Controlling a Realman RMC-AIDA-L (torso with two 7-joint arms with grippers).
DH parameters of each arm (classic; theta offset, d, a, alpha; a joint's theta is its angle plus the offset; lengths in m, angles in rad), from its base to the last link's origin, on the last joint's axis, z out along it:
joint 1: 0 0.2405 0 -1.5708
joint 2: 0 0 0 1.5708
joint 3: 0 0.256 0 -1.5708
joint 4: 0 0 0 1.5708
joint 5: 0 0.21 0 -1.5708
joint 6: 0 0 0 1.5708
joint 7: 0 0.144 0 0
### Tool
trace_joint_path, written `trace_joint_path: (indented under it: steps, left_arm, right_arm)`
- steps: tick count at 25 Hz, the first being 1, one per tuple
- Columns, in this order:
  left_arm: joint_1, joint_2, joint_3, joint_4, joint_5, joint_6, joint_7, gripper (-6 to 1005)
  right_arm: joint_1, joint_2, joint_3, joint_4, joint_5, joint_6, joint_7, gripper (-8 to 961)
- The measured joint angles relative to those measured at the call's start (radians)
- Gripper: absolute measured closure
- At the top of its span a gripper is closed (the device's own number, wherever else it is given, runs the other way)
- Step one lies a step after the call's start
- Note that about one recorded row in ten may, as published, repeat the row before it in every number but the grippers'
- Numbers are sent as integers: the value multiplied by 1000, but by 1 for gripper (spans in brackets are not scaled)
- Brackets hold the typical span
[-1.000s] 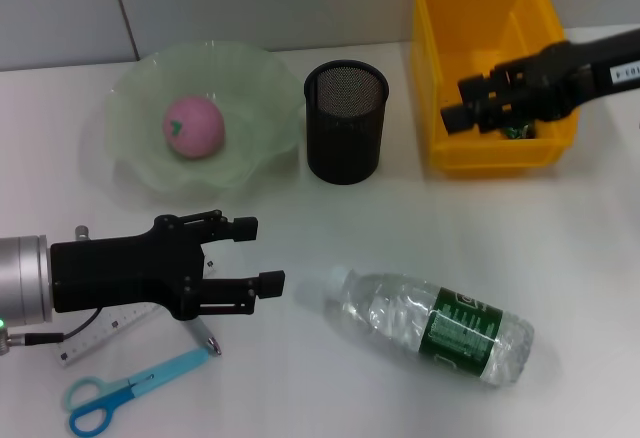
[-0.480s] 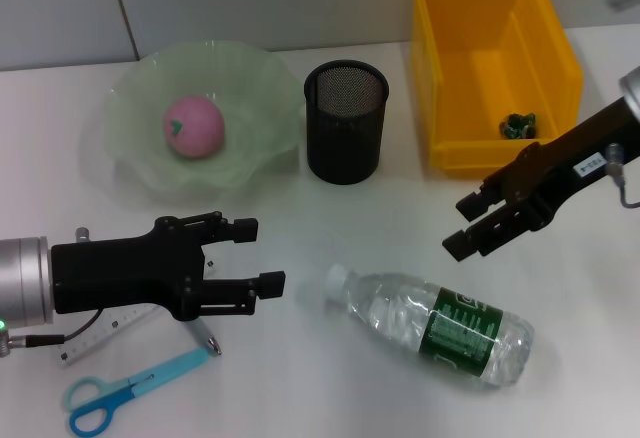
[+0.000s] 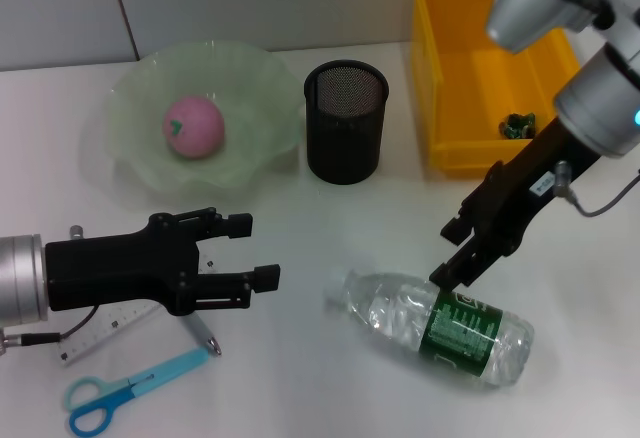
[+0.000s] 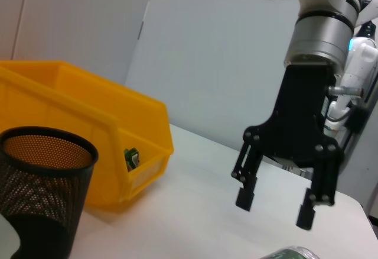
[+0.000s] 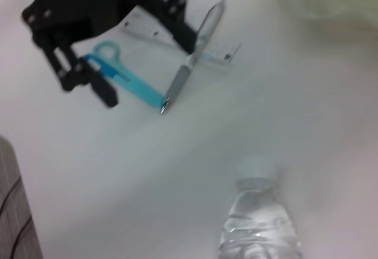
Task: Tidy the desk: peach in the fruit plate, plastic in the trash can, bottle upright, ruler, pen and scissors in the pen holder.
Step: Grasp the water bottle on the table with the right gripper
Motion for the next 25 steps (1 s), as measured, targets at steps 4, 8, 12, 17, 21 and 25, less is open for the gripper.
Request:
trace_joint_path:
  steps: [4,8,12,17,21,25]
  left_arm:
    - [6,0,-11,0,-1,0,-1,153]
    - [10,-1,-13,-1,-2,1,-4,153]
    - [14,0,-13,1,-2,2,-15,153]
    - [16,0,-15,6,-2,2,-25,153]
    - [16,0,-15,7,-2,2,-31,153]
    - [14,0,-15,9,-1,2,-39,153]
  right_arm:
    - [30,11,-41,44,-14,13,8,243]
    - [38,31,-44,55,-69,32,9,243]
    - [46,37,-63,92,-91,52,16,243]
    - [47,37,-77,101,-92,58,27,243]
    - [42,37,-107,112,-93,66,28,243]
    - [42,37,-131,135,-93,86,28,243]
